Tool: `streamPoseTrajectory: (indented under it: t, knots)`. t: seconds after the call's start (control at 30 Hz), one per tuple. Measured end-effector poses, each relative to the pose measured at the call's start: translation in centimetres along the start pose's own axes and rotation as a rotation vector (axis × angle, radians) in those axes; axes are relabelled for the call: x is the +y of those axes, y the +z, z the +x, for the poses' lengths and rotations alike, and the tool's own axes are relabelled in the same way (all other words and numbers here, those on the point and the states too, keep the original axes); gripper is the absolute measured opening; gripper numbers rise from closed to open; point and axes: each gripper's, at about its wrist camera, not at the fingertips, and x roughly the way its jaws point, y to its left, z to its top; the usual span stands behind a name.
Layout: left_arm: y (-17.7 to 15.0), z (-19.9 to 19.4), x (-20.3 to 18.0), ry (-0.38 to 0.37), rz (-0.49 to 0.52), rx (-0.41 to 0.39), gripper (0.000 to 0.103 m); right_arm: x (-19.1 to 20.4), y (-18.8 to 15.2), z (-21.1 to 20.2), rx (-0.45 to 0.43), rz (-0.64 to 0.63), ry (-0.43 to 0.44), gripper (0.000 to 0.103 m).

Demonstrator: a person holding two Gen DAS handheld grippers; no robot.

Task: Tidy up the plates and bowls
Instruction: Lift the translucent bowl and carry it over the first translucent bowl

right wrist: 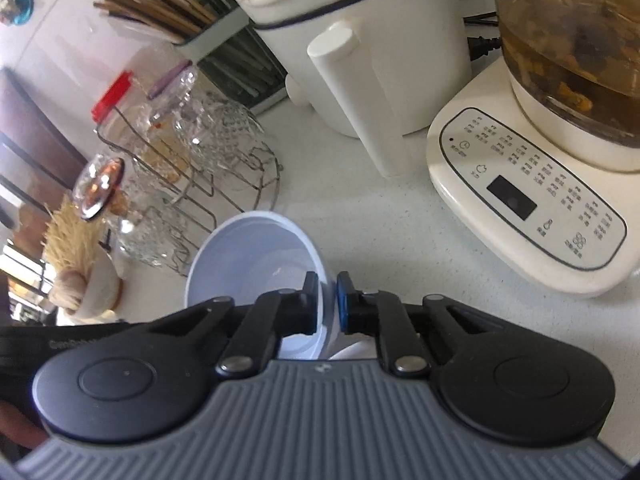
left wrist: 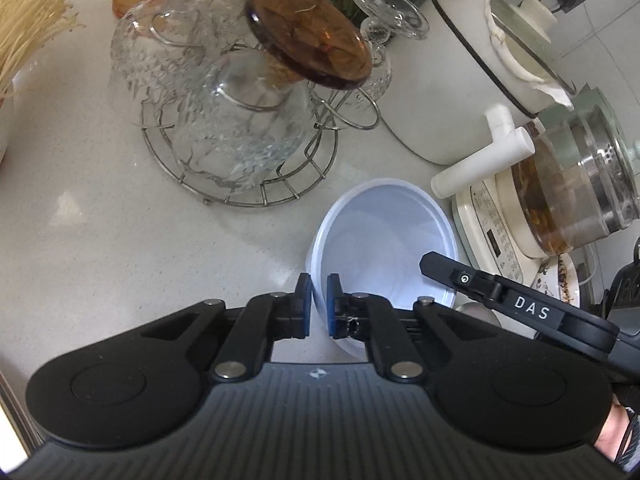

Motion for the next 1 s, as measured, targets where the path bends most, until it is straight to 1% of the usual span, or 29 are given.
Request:
streamPoseTrajectory:
  t: [0.1, 0.33, 0.43, 0.5, 0.63, 0.83, 0.93, 1.0]
  knots:
    - [-0.2, -0.8, 0.2, -0.001, 0.002, 0.006, 0.009, 0.4, -0.3, -0.8, -0.011, -0.001, 0.007, 0.012]
    - [-1.0, -4.1, 0.2, -0.029, 0.017, -0.021, 0.009, 2.0, -1.4, -3.4, -0.049, -0.014, 0.013, 0.012]
    - [-1.4, -5.4, 0.1, -0.029, 0.033, -0.028, 0.009, 3.4, -2.0, -4.5, -0.083, -0.060, -0.001, 0.012]
    - [-1.5, -6.3, -0.1, -0.031, 0.042, -0.035, 0.009, 4.0, -2.2, -5.2, -0.101, -0.064, 0.000, 0.012]
    - [-1.7, -8.2, -0.1, -0.043, 0.054, -0.048, 0.009, 4.8, -2.5, -6.4, -0.118, -0.051, 0.008, 0.012]
    - [-1.9, -10.5, -0.1, -0.049, 0.069, -0.077, 0.009, 6.4, -3.2, -7.9, -0.140, -0.067, 0.009, 0.012]
    - [-1.9, -11.8, 0.1, -0.055, 0.056, -0.088, 0.009, 7.1, -3.5, -8.3, -0.147, -0.069, 0.014, 0.012]
    - [-1.9, -12.6, 0.0, -0.056, 0.071, -0.103, 0.009, 7.7, -3.7, -8.7, -0.157, -0.077, 0.015, 0.012]
